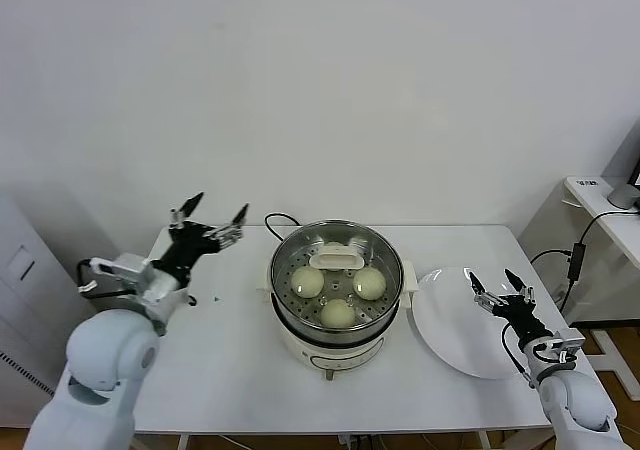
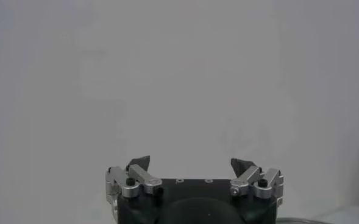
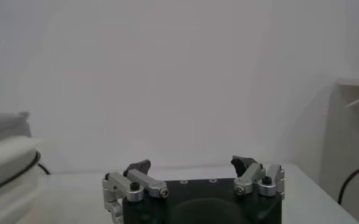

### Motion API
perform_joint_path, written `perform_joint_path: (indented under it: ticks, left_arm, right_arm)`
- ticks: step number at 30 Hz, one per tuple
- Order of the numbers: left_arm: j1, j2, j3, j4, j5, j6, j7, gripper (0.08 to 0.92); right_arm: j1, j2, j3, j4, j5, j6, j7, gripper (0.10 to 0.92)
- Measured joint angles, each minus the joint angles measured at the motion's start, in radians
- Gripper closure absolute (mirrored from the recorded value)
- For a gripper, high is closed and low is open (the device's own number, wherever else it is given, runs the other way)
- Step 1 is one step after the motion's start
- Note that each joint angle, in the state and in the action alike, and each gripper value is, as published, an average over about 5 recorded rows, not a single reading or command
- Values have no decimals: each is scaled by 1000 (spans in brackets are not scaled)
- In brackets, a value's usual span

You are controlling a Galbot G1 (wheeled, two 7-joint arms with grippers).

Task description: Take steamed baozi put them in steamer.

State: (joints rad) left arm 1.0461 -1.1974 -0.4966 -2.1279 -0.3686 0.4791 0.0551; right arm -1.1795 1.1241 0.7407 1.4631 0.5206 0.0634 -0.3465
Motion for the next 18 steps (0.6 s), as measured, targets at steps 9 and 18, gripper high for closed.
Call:
perform_joint_path:
  ticks: [9,18]
  left_arm:
    - [45,24,-61,154,-23,-80,-11,177]
    - [72,18,-66,306,19,-172,-15,177]
  right_arm:
    - [3,-6,0,17,2,-19,6,203]
    - [-2,-6,9,34,-2,-38,6,203]
